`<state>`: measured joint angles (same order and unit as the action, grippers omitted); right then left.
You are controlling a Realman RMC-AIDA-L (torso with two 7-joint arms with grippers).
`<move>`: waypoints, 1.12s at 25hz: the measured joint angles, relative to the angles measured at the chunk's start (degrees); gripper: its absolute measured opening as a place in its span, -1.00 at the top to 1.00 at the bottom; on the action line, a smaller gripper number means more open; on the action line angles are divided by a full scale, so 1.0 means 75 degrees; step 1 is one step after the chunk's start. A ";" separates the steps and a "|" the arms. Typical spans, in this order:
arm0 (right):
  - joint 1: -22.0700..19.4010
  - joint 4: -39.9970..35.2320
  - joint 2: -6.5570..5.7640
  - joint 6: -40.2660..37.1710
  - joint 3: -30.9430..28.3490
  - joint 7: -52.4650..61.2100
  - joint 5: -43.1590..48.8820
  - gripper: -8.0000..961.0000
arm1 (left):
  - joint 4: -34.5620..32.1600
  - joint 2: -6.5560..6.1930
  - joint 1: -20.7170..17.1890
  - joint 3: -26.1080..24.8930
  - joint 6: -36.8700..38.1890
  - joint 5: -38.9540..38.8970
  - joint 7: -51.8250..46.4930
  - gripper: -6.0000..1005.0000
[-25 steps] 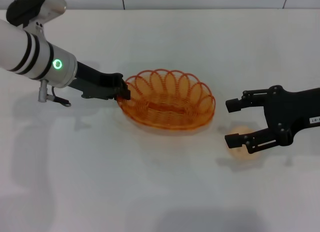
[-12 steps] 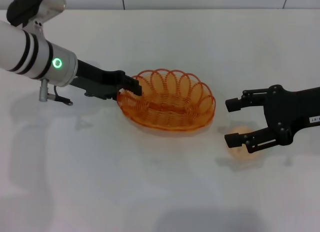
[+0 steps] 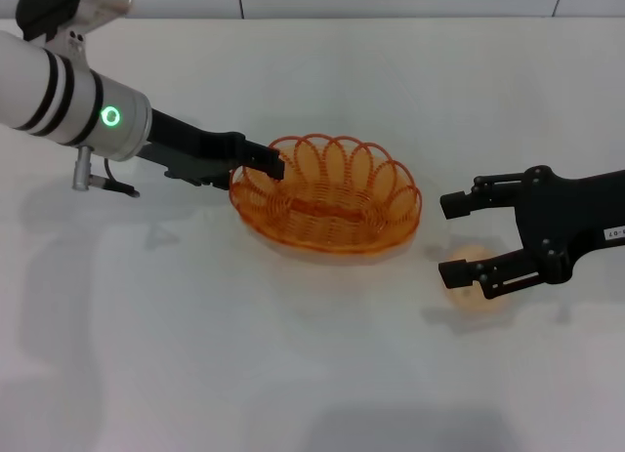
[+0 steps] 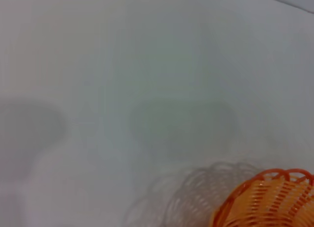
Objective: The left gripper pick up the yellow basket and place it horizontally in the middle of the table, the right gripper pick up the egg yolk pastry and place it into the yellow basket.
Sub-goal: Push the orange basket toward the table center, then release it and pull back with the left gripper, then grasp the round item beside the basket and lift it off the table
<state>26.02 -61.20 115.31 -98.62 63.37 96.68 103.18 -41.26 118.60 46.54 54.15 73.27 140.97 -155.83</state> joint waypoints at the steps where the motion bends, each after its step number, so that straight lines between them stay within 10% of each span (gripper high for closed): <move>1: 0.0000 0.0000 0.0000 0.0000 0.0000 0.0000 0.0000 -0.78 | -0.0028 -0.0008 0.0000 -0.0003 0.0003 0.0000 0.0026 -0.70; 28: -0.0008 0.0053 0.0010 0.0564 0.0115 0.0352 -0.0079 -0.78 | -0.2642 -0.0183 -0.1300 -0.0195 0.0400 -0.2807 0.3994 -0.71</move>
<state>25.96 -60.80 115.39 -94.39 64.23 99.33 102.59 -61.07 117.23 36.80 52.68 76.27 119.92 -125.87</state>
